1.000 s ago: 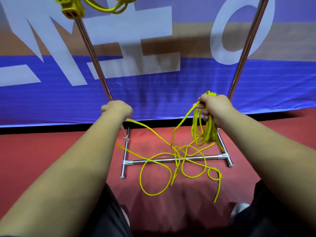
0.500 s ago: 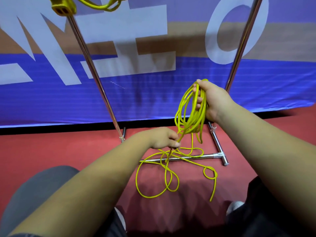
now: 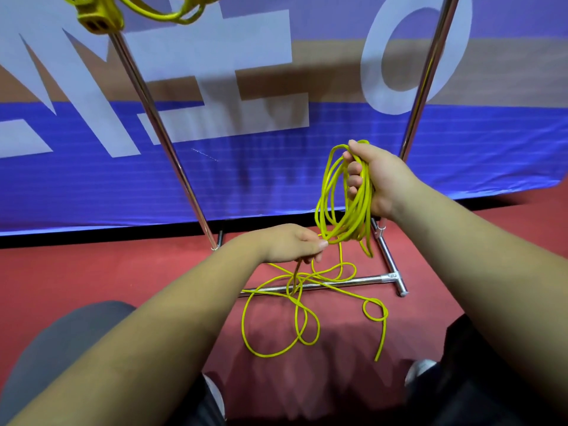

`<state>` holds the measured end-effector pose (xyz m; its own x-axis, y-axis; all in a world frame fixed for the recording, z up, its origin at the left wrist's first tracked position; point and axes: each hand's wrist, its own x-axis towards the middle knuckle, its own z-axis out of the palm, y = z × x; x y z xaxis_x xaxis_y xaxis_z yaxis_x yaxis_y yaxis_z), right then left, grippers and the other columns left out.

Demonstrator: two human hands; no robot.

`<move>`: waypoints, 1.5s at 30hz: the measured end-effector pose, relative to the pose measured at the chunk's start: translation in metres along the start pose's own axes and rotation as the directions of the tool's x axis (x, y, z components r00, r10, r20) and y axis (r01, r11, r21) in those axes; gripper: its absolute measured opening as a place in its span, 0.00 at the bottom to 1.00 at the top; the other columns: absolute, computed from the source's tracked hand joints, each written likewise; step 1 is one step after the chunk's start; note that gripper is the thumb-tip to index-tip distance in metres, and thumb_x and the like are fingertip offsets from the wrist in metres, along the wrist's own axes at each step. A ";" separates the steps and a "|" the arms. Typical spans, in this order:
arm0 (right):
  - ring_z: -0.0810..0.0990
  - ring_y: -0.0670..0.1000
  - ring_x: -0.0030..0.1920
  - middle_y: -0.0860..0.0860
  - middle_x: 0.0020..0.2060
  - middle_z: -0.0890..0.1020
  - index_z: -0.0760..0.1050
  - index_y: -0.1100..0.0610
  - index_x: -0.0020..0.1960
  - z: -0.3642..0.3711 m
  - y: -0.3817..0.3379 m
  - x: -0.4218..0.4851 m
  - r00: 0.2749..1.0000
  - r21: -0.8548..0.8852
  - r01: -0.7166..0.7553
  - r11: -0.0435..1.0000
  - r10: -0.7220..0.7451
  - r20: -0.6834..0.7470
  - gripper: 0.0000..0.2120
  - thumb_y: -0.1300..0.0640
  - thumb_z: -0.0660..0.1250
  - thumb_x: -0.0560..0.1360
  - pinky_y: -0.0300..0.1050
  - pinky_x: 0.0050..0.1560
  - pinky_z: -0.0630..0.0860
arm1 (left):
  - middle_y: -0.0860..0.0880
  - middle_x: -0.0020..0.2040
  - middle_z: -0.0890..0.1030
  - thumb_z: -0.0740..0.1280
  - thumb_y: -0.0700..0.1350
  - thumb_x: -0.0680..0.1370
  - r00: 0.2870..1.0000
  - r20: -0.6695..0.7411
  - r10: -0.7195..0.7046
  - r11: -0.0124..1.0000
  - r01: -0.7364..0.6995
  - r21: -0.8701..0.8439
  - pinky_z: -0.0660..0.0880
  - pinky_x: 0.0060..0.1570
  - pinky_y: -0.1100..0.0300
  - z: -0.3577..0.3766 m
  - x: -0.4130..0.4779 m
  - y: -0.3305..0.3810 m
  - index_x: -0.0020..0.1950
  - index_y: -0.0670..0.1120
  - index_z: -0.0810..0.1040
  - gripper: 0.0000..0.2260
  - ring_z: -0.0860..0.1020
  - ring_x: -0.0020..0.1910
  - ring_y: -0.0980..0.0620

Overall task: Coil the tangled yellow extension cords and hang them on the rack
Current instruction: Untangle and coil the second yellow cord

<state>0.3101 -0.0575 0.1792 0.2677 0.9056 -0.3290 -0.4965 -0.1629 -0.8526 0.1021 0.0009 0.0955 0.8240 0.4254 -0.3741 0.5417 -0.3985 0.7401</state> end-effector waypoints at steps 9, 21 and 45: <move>0.60 0.43 0.19 0.44 0.23 0.62 0.79 0.52 0.47 0.001 -0.021 -0.018 0.976 0.047 -0.066 0.997 0.055 0.211 0.16 0.40 0.67 0.82 0.37 0.20 0.60 | 0.53 0.50 0.83 0.73 0.57 0.78 0.917 0.061 -0.394 0.857 0.343 0.384 0.73 0.58 0.55 0.014 0.006 -0.063 0.49 0.52 0.81 0.09 0.78 0.52 0.50; 0.58 0.44 0.18 0.45 0.21 0.61 0.78 0.52 0.44 -0.018 -0.037 -0.020 0.973 -0.019 0.018 1.000 -0.013 0.230 0.13 0.47 0.65 0.84 0.37 0.19 0.58 | 0.42 0.42 0.87 0.63 0.52 0.85 0.817 -0.384 -0.429 0.848 0.511 0.139 0.78 0.37 0.58 -0.046 -0.002 -0.054 0.46 0.42 0.81 0.17 0.83 0.33 0.45; 0.63 0.48 0.23 0.50 0.29 0.68 0.74 0.54 0.42 -0.010 0.009 0.012 0.993 -0.283 0.115 0.952 -0.121 -0.002 0.08 0.57 0.70 0.79 0.41 0.25 0.64 | 0.47 0.51 0.78 0.63 0.51 0.85 0.818 -0.563 -0.117 0.768 0.434 0.471 0.77 0.51 0.46 -0.123 -0.058 0.038 0.53 0.56 0.80 0.07 0.75 0.52 0.43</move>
<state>0.3170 -0.0520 0.1630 0.3275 0.9179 -0.2242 -0.2081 -0.1614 -0.9647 0.0545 0.0615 0.2139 0.5176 0.8521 -0.0780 0.8517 -0.5043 0.1427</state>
